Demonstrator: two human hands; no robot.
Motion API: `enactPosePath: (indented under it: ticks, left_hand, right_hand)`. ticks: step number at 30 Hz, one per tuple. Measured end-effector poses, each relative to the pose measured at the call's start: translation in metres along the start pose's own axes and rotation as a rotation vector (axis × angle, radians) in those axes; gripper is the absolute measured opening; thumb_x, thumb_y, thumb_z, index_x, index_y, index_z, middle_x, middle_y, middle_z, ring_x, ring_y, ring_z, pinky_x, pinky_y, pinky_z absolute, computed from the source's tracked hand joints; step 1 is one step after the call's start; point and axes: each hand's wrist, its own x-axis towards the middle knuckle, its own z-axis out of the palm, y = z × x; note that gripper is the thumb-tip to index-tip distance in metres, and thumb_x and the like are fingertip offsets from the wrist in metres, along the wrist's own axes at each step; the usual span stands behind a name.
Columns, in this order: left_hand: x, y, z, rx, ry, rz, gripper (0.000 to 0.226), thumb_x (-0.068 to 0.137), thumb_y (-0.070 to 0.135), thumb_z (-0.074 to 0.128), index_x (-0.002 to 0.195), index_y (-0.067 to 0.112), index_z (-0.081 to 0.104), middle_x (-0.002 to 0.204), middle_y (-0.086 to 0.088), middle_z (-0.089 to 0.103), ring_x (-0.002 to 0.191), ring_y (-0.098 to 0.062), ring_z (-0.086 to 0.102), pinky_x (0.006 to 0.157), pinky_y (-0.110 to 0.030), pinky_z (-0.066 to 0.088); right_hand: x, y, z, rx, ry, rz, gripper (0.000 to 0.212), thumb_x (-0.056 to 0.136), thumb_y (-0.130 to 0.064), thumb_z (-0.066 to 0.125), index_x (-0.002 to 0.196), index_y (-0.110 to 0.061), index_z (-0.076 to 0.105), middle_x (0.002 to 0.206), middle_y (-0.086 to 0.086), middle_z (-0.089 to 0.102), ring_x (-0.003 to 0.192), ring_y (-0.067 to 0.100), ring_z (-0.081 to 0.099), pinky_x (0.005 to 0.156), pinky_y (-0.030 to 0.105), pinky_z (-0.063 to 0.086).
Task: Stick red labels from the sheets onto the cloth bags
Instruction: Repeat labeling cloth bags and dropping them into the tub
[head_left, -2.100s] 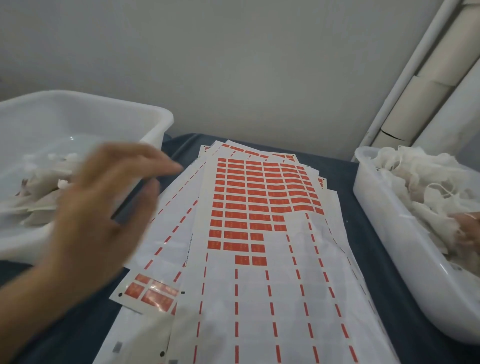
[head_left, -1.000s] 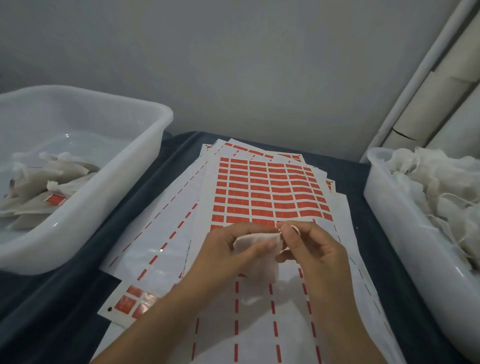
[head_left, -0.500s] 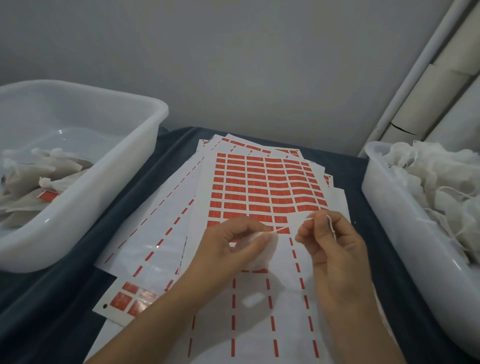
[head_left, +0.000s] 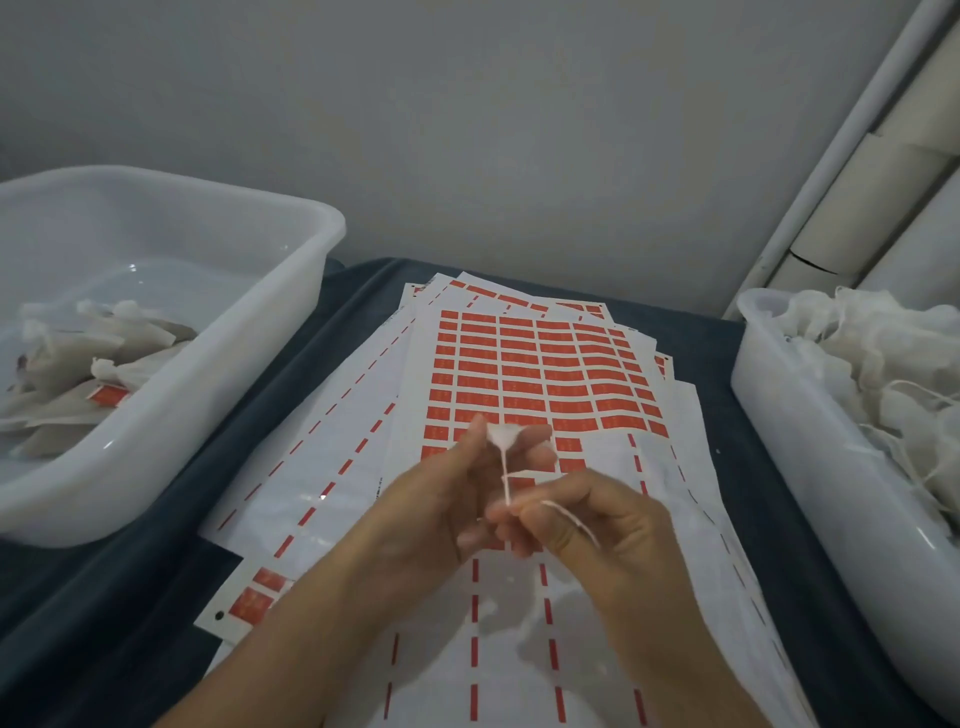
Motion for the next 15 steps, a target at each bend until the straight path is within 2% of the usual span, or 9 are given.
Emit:
enactPosePath:
  ticks: [3,6,8,10,12,15]
  left_hand:
    - [-0.003,0.007,-0.008,-0.386,-0.009,0.018,0.044,0.07,0.03,0.061,0.107,0.006,0.065,0.072,-0.006,0.068,0.041,-0.01,0.054,0.037,-0.017,0.045]
    - [-0.001,0.008,-0.013,-0.437,-0.057,0.023,0.021,0.07,0.026,0.063,0.083,0.01,0.066,0.064,-0.002,0.058,0.04,-0.008,0.041,0.034,-0.013,0.034]
    - [-0.001,0.007,-0.013,-0.315,-0.103,0.009,0.017,0.073,0.03,0.061,0.067,0.014,0.065,0.061,-0.001,0.053,0.041,-0.008,0.04,0.036,-0.013,0.034]
    - [-0.002,0.004,-0.01,-0.08,-0.138,-0.02,0.028,0.077,0.037,0.055,0.058,0.017,0.059,0.057,0.0,0.049,0.041,-0.007,0.039,0.039,-0.013,0.034]
    - [-0.003,0.001,-0.006,0.154,-0.161,-0.04,0.036,0.081,0.044,0.053,0.054,0.019,0.055,0.053,0.002,0.046,0.04,-0.006,0.038,0.041,-0.014,0.034]
    - [-0.003,-0.001,-0.002,0.375,-0.18,-0.058,0.04,0.084,0.042,0.054,0.051,0.02,0.051,0.049,0.003,0.046,0.039,-0.007,0.039,0.043,-0.015,0.034]
  right_hand:
    - [0.0,0.002,0.004,-0.027,-0.039,0.053,0.01,0.074,-0.027,0.061,0.077,-0.025,0.071,0.071,-0.015,0.071,0.068,0.002,0.065,0.063,0.009,0.05]
    - [0.004,0.005,-0.004,-0.113,0.143,0.09,0.014,0.071,-0.037,0.058,0.076,-0.028,0.066,0.071,-0.021,0.069,0.074,-0.002,0.064,0.065,0.003,0.045]
    - [0.007,0.008,-0.012,-0.183,0.313,0.089,0.016,0.07,-0.042,0.055,0.076,-0.029,0.063,0.077,-0.032,0.066,0.082,-0.01,0.06,0.064,-0.003,0.04]
    - [0.008,0.013,-0.013,-0.251,0.369,0.078,0.017,0.071,-0.044,0.052,0.081,-0.033,0.061,0.085,-0.043,0.06,0.092,-0.018,0.055,0.066,-0.004,0.041]
    - [0.007,0.016,-0.008,-0.263,0.313,0.078,0.021,0.075,-0.045,0.047,0.09,-0.034,0.059,0.099,-0.043,0.058,0.1,-0.017,0.053,0.074,0.0,0.043]
    - [0.003,0.021,0.0,-0.179,0.203,0.08,0.022,0.081,-0.039,0.042,0.091,-0.023,0.053,0.104,-0.03,0.064,0.096,-0.008,0.061,0.071,0.005,0.047]
